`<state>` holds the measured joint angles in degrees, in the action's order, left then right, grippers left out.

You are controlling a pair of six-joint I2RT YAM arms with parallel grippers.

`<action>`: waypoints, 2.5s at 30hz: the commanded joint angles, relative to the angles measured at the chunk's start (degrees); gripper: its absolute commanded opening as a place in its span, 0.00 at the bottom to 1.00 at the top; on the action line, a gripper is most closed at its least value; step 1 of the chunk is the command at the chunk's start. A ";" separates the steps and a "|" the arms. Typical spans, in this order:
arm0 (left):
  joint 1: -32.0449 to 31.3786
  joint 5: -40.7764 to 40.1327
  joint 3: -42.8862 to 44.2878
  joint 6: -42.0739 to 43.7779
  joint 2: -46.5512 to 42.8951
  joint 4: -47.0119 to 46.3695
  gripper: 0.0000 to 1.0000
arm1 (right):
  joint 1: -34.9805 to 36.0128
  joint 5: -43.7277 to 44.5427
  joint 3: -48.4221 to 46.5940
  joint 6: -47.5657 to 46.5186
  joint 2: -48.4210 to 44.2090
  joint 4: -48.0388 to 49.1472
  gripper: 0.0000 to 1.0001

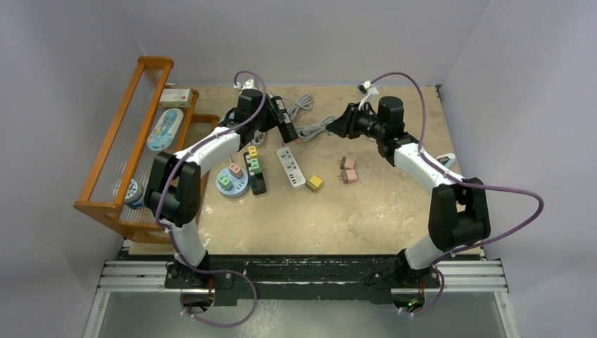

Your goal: Pull the plug off the socket

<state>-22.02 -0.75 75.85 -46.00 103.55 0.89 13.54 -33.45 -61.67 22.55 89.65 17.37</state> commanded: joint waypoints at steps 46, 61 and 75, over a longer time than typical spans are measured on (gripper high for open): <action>2.36 -14.55 32.02 21.14 10.69 38.61 0.86 | 19.56 12.41 1.55 -12.86 6.10 -14.20 0.00; 9.54 -11.96 22.97 21.61 -0.56 33.80 0.91 | 25.90 16.58 -0.21 -14.05 10.14 -22.67 0.00; 9.76 -12.17 21.04 21.76 -2.92 32.96 0.93 | 26.10 14.48 5.27 -14.05 5.20 -24.92 0.00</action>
<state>-12.38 -13.04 97.47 -25.28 104.55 36.25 39.44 -18.50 -57.91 9.63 98.87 -5.96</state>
